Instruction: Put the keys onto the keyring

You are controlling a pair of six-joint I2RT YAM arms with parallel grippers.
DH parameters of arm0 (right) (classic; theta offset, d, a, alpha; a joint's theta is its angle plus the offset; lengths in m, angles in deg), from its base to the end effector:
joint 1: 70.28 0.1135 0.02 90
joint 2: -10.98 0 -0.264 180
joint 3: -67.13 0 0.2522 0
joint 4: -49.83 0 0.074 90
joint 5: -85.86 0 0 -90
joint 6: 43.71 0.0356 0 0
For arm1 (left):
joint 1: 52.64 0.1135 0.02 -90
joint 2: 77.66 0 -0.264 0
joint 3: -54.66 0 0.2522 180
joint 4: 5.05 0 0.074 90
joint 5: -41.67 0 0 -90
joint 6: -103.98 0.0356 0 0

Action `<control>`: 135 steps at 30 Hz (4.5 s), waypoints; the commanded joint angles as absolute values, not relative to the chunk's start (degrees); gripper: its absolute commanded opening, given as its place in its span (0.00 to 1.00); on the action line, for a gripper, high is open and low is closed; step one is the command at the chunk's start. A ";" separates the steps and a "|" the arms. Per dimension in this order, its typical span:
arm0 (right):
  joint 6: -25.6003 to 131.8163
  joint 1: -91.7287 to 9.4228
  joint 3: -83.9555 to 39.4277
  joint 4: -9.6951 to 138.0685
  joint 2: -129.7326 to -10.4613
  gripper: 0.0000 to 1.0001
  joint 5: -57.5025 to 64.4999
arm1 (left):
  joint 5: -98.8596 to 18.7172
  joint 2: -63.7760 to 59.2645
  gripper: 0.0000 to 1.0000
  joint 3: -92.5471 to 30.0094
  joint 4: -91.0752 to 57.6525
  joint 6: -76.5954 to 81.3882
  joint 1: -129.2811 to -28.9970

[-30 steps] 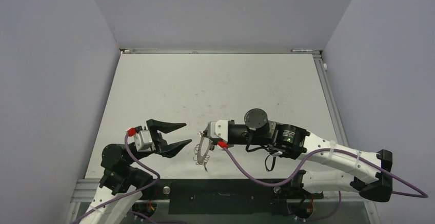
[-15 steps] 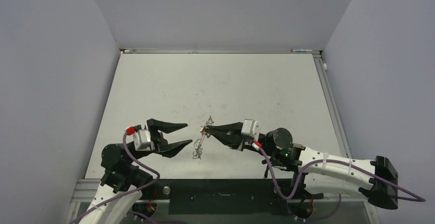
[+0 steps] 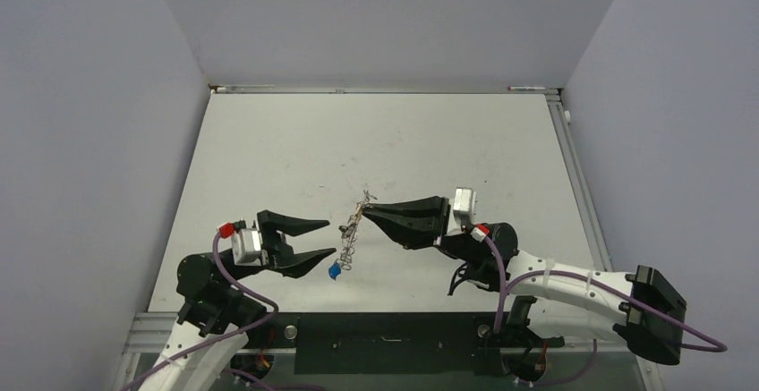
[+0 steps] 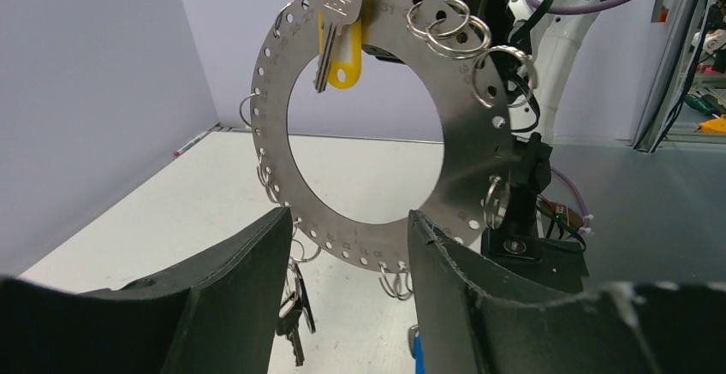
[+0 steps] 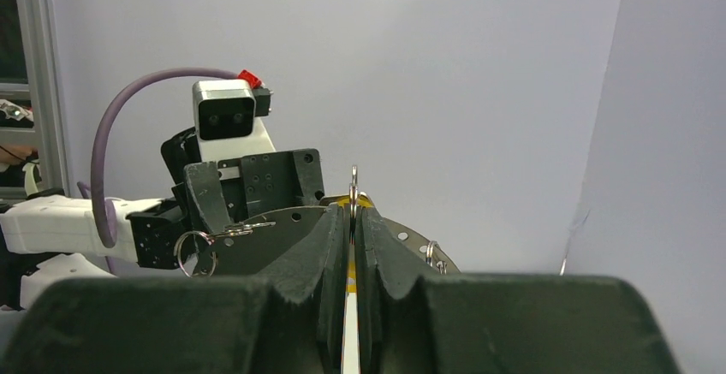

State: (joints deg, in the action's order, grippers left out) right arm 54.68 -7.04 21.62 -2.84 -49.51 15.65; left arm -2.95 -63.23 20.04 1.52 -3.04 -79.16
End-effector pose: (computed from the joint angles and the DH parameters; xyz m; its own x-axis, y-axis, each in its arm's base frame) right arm 0.0877 0.2007 0.3438 0.1321 0.5670 -0.8131 -0.9907 0.1028 -0.0893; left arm 0.0687 -0.0626 0.3109 0.1270 -0.2931 -0.9476 0.9616 0.2708 0.0451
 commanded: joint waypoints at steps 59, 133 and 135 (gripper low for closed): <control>33.88 -11.19 -7.41 71.66 -51.94 0.05 43.02 | 3.18 -56.04 0.25 22.45 10.01 -6.06 -85.89; 39.23 -9.12 -4.85 56.76 -53.72 0.05 46.79 | -0.41 -60.41 0.33 21.21 4.73 -1.58 -86.84; 39.34 -8.65 -5.13 56.53 -54.57 0.05 47.09 | -0.47 -60.64 0.31 21.21 4.67 -1.50 -86.76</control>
State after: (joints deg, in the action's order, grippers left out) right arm 38.28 -9.73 -4.10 64.10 -53.16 43.74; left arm -0.04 -59.99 22.77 3.36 -1.66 -87.25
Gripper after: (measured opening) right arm 0.054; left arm 0.323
